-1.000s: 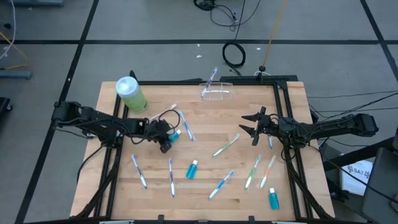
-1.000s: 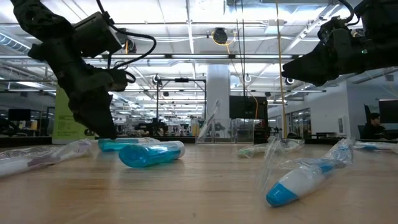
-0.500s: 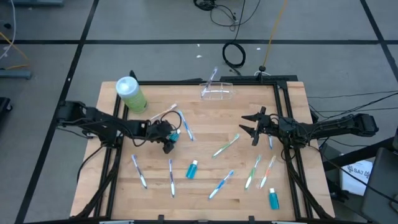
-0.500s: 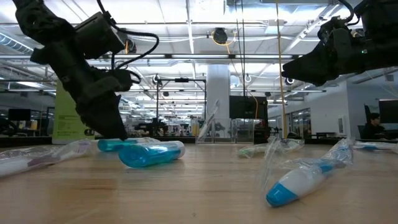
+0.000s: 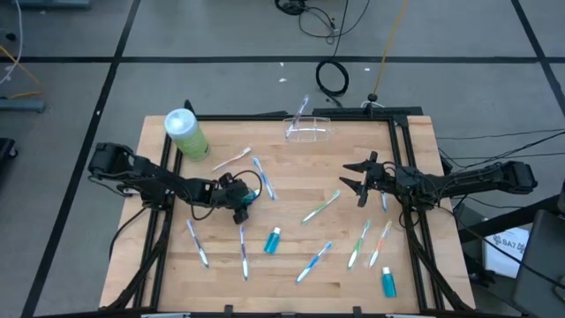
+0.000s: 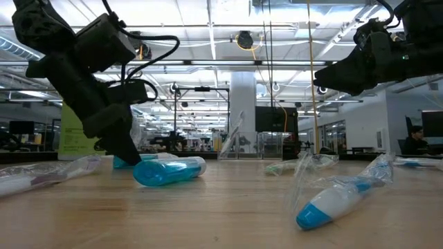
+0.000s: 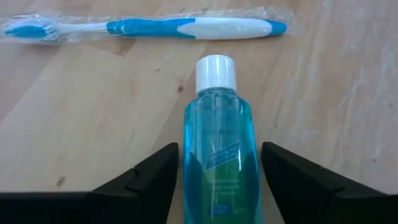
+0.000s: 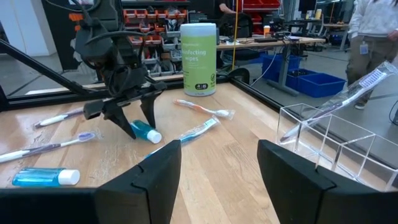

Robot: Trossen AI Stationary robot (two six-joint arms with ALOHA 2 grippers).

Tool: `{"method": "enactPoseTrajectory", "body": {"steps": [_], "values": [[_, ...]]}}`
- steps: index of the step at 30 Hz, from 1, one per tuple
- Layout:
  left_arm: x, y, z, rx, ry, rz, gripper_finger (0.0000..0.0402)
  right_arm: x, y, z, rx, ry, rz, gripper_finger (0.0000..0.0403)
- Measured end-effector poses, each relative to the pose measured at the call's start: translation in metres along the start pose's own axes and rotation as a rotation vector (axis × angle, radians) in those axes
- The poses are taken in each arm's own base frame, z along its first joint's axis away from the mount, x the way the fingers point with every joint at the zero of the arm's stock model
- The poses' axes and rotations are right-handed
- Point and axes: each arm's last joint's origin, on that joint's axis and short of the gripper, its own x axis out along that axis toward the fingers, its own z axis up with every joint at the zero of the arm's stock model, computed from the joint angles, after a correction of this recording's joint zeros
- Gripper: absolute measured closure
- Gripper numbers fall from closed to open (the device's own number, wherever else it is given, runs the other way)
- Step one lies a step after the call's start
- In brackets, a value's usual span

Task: Pick & Place toothbrushing station
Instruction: Put the top left small mouthwash bottle into the middle section of the transparent organizer

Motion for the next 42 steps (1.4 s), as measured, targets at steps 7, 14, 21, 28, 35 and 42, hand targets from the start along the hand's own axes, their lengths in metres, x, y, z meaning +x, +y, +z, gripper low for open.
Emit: {"method": "enactPoseTrajectory", "body": {"steps": [7, 14, 21, 28, 35, 42], "values": [[0.0, 0.0, 0.001, -0.016, -0.001, -0.012, 0.0217, 0.0, 0.0, 0.0, -0.001, 0.005, 0.0, 0.0195], [0.001, -0.002, 0.004, -0.024, -0.038, -0.048, 0.0228, 0.0, 0.0, 0.0, 0.0, 0.004, 0.0, 0.0195], [0.001, -0.002, 0.006, -0.021, -0.058, -0.04, 0.0224, 0.0, 0.0, 0.0, 0.001, 0.003, 0.0, 0.0195], [-0.002, -0.004, 0.011, -0.028, -0.105, -0.069, 0.0223, 0.0, 0.0, 0.0, 0.002, 0.003, 0.0, 0.0195], [-0.015, -0.004, 0.019, -0.044, -0.174, -0.105, 0.0223, 0.0, 0.0, 0.0, 0.004, -0.004, 0.0, 0.0195], [-0.041, -0.009, 0.049, 0.027, -0.482, -0.195, 0.0222, 0.003, -0.001, 0.009, 0.076, -0.099, -0.007, 0.0195]]}}
